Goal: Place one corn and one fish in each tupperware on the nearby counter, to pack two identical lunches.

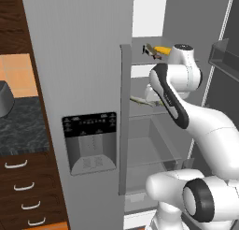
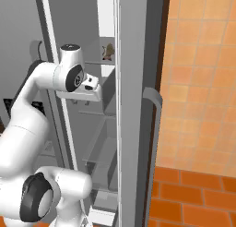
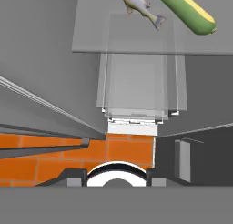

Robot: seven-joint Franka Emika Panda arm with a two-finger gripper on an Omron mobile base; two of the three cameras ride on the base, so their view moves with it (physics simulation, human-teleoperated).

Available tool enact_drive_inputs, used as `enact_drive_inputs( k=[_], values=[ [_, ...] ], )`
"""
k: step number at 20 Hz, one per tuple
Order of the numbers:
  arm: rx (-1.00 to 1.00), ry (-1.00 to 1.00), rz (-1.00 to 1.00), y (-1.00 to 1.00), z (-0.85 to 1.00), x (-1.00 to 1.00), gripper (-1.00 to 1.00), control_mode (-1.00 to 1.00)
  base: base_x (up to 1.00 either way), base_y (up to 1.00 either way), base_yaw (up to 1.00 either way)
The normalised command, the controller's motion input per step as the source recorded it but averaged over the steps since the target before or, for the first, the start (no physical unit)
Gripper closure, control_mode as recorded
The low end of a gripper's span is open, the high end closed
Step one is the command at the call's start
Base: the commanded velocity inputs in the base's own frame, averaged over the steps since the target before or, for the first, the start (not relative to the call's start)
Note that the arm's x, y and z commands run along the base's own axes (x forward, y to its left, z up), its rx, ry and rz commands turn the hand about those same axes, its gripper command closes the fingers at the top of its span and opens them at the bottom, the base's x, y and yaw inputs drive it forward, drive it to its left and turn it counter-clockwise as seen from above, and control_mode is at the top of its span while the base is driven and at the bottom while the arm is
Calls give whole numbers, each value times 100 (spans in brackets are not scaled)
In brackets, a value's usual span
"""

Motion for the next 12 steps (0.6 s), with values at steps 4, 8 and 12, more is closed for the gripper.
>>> enact_drive_inputs(
  k=[4, 8, 12],
  values=[
    [0, -13, 0, 0, 0, -43, -100, -100, 0, 0, 0],
    [0, -28, 0, 0, 31, -57, -100, -100, 0, 0, 0],
    [-3, -6, 0, 0, 72, -9, -100, -100, 0, 0, 0]
  ],
)
